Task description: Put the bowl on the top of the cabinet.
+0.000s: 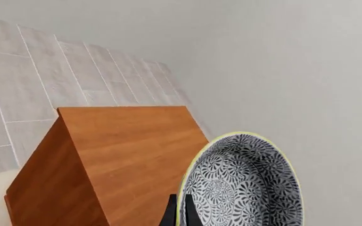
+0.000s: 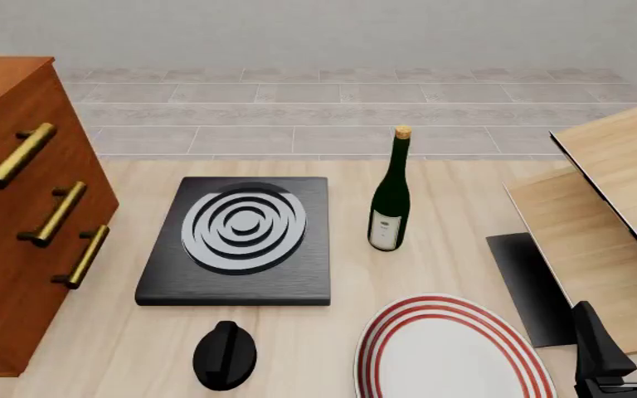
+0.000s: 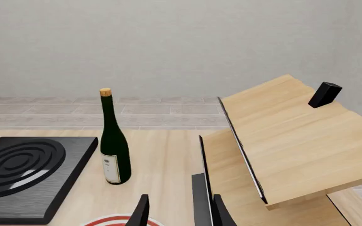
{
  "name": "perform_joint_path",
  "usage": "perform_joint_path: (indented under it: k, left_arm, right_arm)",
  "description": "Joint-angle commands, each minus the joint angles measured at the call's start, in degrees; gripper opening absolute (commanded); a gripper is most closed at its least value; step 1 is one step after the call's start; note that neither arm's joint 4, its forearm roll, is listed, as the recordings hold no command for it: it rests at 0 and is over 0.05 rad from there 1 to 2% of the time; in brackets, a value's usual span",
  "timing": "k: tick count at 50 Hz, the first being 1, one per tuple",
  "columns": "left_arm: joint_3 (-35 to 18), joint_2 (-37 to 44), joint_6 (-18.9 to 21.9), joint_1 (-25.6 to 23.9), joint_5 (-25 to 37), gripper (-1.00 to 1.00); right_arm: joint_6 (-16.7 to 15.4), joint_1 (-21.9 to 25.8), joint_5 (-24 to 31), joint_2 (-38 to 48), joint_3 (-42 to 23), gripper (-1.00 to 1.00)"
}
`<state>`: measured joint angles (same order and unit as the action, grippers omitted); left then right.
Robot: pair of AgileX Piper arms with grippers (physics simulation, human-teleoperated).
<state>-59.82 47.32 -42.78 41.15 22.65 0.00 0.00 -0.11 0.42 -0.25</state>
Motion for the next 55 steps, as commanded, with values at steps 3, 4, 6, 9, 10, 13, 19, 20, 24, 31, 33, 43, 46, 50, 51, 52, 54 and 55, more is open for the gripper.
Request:
perform_joint_path:
  k: [3, 4, 6, 9, 10, 13, 19, 20, 24, 31, 33, 43, 46, 50, 51, 52, 54, 55]
  left_arm:
    - [-0.01, 1.25, -1.8, 0.14, -0.31, -1.0]
    - [0.08, 1.53, -2.17, 0.11, -0.31, -1.0]
    - [-0.04, 1.73, -1.88, 0.26, -0.63, -1.0]
    - [0.15, 2.25, -2.24, 0.17, -0.75, -1.0]
    - [0.24, 2.2, -2.32, -0.02, -0.82, -1.0]
    - [0.14, 2.61, -2.3, 0.0, -0.8, -1.0]
    - [-0.17, 3.59, -1.98, 0.33, -0.73, -1.0]
    - [-0.2, 3.79, -1.83, 0.3, -0.58, -1.0]
    - [-0.51, 4.09, -1.49, 0.53, -0.43, -1.0]
    - [-1.12, 4.75, -1.41, 1.16, -0.08, -1.0]
    - [-1.14, 4.86, -1.48, 1.17, -0.01, -1.0]
    - [-2.25, 5.85, -0.9, 1.36, 0.31, -1.0]
    - [-2.11, 6.73, -1.1, 1.64, -0.09, -1.0]
    - [-2.08, 7.46, -1.03, 2.09, -0.31, -1.0]
    - [-2.09, 7.46, -1.03, 2.09, -0.31, -1.0]
    - [-2.04, 7.53, -1.03, 2.07, -0.32, -1.0]
    - [-2.38, 8.67, -0.09, 2.79, 0.04, -1.0]
    - [-2.39, 8.68, -0.09, 2.79, 0.04, -1.0]
  right_arm:
    - [0.0, -0.01, 0.0, 0.01, 0.0, 1.0]
    - [0.01, -0.01, 0.0, 0.01, 0.0, 1.0]
    - [-0.01, -0.01, 0.0, -0.01, 0.0, 1.0]
    - [0.0, 0.0, 0.0, -0.01, 0.0, 1.0]
    - [0.0, 0.0, 0.0, 0.0, 0.0, 1.0]
    - [0.01, 0.01, 0.0, 0.01, 0.0, 1.0]
    - [-0.01, 0.01, 0.0, 0.01, 0.0, 1.0]
    - [0.0, 0.0, 0.0, 0.0, 0.0, 1.0]
    - [0.0, 0.0, 0.0, 0.0, 0.0, 1.0]
    - [0.0, 0.01, 0.0, 0.0, 0.0, 1.0]
    - [0.01, 0.0, 0.0, 0.01, 0.0, 1.0]
    - [-0.01, 0.01, 0.0, 0.0, 0.0, 1.0]
    - [0.0, 0.0, 0.0, -0.01, 0.0, 1.0]
    - [0.0, 0.01, 0.0, 0.0, 0.0, 1.0]
    - [0.0, 0.01, 0.0, 0.0, 0.0, 1.0]
    - [0.0, 0.0, 0.0, 0.0, 0.0, 1.0]
    - [0.0, 0.0, 0.0, 0.0, 0.0, 1.0]
    - [0.0, 0.0, 0.0, 0.0, 0.0, 1.0]
